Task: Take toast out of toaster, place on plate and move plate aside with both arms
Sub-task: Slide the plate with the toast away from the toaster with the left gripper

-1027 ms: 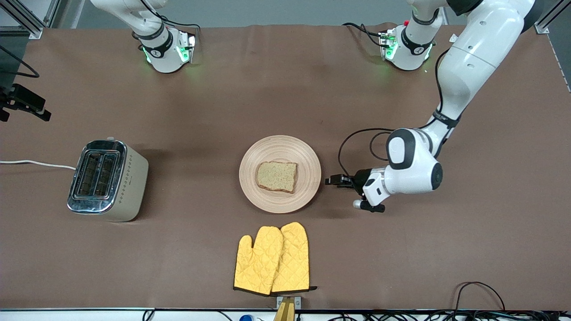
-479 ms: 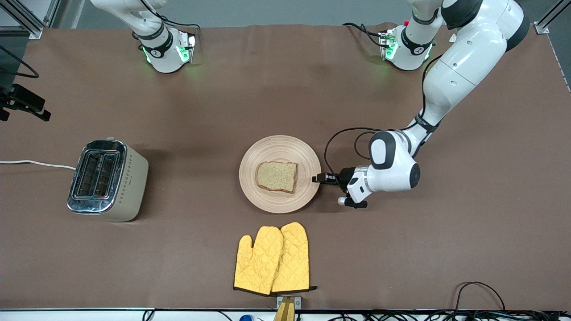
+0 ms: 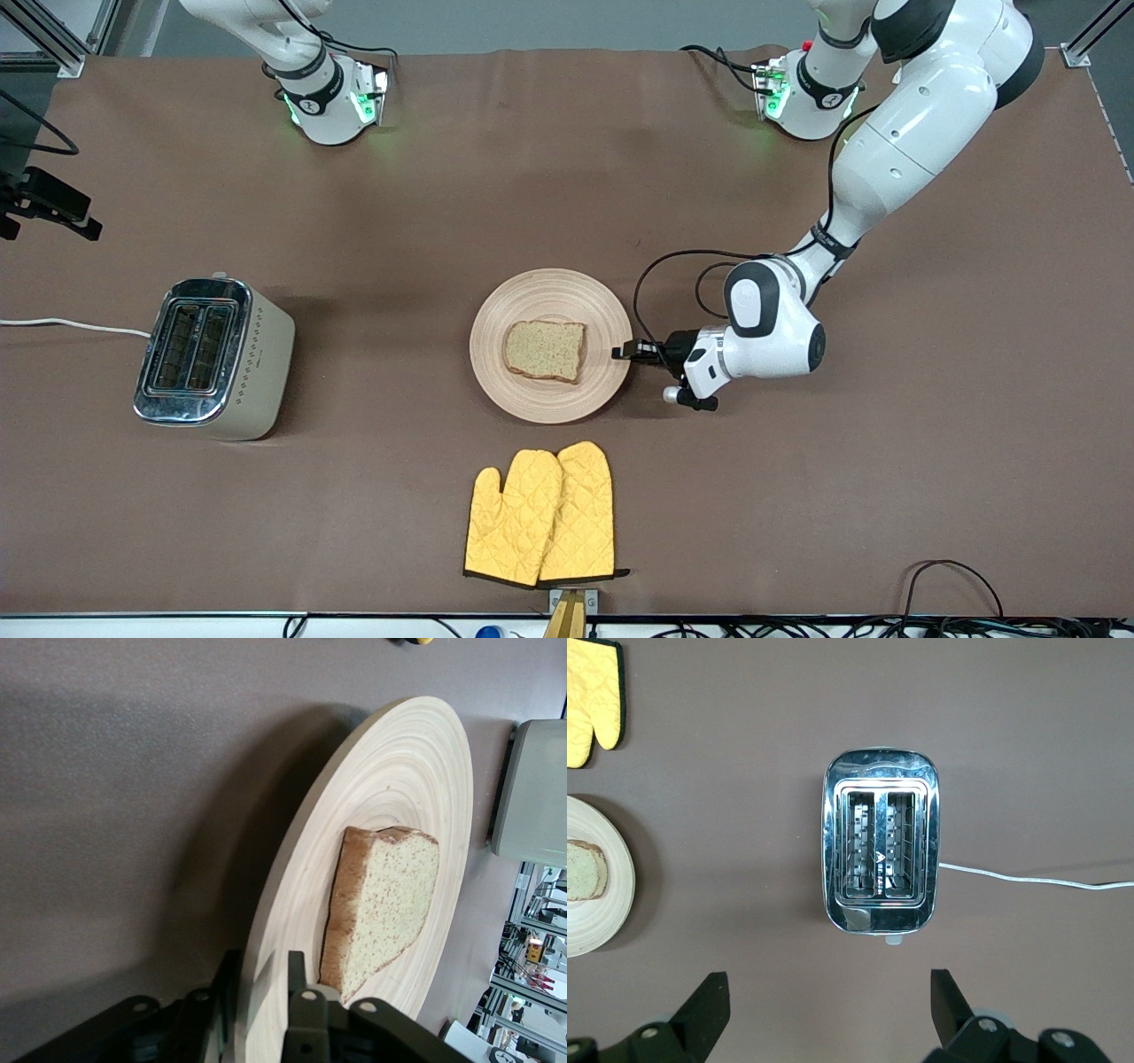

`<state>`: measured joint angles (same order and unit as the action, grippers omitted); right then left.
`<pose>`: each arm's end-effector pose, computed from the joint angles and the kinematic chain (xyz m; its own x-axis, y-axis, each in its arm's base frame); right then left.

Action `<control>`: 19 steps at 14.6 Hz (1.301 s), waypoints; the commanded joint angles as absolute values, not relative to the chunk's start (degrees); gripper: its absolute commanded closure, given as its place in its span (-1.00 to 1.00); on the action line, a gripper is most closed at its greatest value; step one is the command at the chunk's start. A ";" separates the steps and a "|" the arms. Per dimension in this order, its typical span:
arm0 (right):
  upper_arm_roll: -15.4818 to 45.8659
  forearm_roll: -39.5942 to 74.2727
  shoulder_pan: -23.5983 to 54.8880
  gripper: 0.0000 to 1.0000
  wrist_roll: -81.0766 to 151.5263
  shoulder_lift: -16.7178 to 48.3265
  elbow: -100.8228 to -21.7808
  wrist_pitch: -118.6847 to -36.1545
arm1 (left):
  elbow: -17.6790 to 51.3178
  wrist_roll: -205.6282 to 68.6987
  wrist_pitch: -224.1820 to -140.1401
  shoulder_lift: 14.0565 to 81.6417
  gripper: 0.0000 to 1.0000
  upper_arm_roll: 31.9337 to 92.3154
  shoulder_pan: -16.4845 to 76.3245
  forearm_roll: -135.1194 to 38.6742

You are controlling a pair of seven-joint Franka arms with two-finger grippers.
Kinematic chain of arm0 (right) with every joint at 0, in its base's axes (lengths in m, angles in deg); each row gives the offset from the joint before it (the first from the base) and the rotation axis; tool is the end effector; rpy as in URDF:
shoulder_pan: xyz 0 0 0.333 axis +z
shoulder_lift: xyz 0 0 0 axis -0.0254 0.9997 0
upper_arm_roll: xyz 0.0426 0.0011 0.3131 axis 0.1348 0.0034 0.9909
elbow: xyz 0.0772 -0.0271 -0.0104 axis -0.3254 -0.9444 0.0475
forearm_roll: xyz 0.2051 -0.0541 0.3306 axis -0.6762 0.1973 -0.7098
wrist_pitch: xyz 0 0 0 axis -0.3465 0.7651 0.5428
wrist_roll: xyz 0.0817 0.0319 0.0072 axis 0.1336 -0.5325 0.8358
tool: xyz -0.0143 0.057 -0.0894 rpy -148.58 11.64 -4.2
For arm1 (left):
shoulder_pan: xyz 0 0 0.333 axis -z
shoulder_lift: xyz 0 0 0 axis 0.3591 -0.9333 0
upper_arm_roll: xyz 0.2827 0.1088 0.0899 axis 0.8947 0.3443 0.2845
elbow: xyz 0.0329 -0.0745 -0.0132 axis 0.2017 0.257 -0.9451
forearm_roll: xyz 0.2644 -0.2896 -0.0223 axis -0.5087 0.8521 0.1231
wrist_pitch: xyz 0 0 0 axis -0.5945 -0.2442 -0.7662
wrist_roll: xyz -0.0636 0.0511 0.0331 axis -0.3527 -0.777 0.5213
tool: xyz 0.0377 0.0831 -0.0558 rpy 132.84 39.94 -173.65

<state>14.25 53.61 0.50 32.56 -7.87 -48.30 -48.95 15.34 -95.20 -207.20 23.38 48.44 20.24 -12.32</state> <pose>0.5472 -0.0412 0.6556 0.9991 -0.0354 0.0224 -0.0352 -0.9993 -0.0109 0.5891 -0.3133 0.1434 0.9866 -0.1118 -0.1189 0.0179 -0.6502 0.7596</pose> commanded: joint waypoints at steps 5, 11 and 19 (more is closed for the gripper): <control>14.93 54.62 0.13 -1.00 29.58 -8.36 -48.68 -47.67 | 14.40 -96.98 -206.68 24.07 0.99 47.84 17.62 -10.98; 15.02 54.62 0.13 -1.00 29.58 -8.36 -48.68 -47.14 | 13.70 -96.98 -197.29 30.66 1.00 47.75 10.25 -12.04; 15.02 54.54 0.13 -1.00 29.58 -8.36 -48.68 -46.61 | 13.00 -113.22 -182.34 32.95 1.00 48.02 -7.67 -14.75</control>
